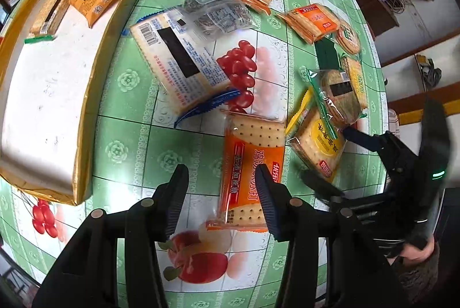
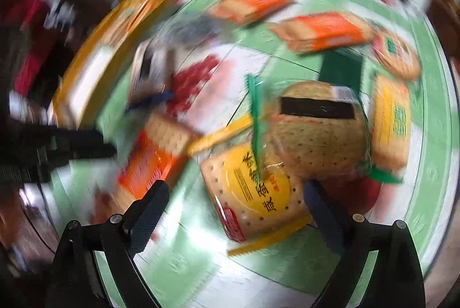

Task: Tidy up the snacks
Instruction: 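Grasp the yellow salted-egg biscuit pack with right gripper while left grasps orange cracker pack, then carry both packs into the yellow tray and open both grippers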

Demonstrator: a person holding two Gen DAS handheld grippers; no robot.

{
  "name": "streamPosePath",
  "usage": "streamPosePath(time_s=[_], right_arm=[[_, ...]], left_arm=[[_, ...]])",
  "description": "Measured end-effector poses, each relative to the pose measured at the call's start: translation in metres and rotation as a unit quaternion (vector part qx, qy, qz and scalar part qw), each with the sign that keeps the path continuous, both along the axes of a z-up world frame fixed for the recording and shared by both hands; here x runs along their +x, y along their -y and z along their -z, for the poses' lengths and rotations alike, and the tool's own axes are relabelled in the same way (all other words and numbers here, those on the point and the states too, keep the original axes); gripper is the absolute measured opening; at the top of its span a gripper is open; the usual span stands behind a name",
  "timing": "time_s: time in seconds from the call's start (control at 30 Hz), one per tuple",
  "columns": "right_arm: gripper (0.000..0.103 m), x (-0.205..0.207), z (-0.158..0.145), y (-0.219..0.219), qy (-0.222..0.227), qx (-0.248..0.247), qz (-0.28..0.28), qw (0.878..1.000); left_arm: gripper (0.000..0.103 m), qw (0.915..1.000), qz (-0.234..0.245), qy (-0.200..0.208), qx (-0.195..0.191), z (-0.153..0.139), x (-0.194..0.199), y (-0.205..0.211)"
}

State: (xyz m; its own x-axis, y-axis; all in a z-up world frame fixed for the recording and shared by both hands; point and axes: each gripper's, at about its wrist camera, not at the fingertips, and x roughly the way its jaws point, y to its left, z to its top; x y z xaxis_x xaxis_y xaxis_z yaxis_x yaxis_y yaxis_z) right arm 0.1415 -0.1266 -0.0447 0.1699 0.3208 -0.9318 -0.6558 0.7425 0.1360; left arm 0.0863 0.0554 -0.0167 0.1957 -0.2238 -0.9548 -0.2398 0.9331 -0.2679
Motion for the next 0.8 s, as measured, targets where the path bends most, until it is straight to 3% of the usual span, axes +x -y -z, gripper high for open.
streamPosePath(time_s=[0.03, 0.1, 0.17, 0.23, 0.37, 0.57, 0.7, 0.8], right_arm=[[0.095, -0.002, 0.007, -0.004, 0.011, -0.037, -0.011, 0.999], [0.081, -0.003, 0.020, -0.003, 0.005, -0.074, -0.007, 0.997], [0.073, -0.005, 0.015, 0.002, 0.014, -0.052, -0.002, 0.999], [0.073, -0.002, 0.013, 0.013, -0.005, -0.028, 0.023, 0.999], [0.073, -0.008, 0.014, 0.026, -0.002, -0.042, 0.031, 0.999], [0.073, -0.018, 0.014, 0.040, -0.003, -0.046, 0.028, 0.999], [0.073, -0.021, 0.014, 0.050, -0.003, -0.045, 0.034, 0.998], [0.073, -0.013, 0.013, 0.037, -0.002, -0.049, 0.038, 0.998]], left_arm=[[0.046, 1.0000, -0.001, -0.003, -0.004, 0.001, 0.001, 0.003], [0.046, 1.0000, -0.001, -0.002, -0.009, 0.001, 0.003, 0.007], [0.046, 1.0000, 0.001, 0.001, 0.004, 0.001, 0.007, 0.015], [0.046, 1.0000, 0.002, 0.001, 0.003, 0.003, 0.010, 0.021], [0.046, 0.9996, 0.015, -0.004, 0.023, 0.010, 0.014, 0.042], [0.060, 0.9980, 0.036, 0.006, 0.052, 0.016, 0.024, 0.065], [0.061, 0.9955, 0.053, -0.022, 0.075, 0.034, 0.031, 0.078], [0.057, 0.9947, 0.048, -0.010, 0.090, 0.035, 0.033, 0.079]])
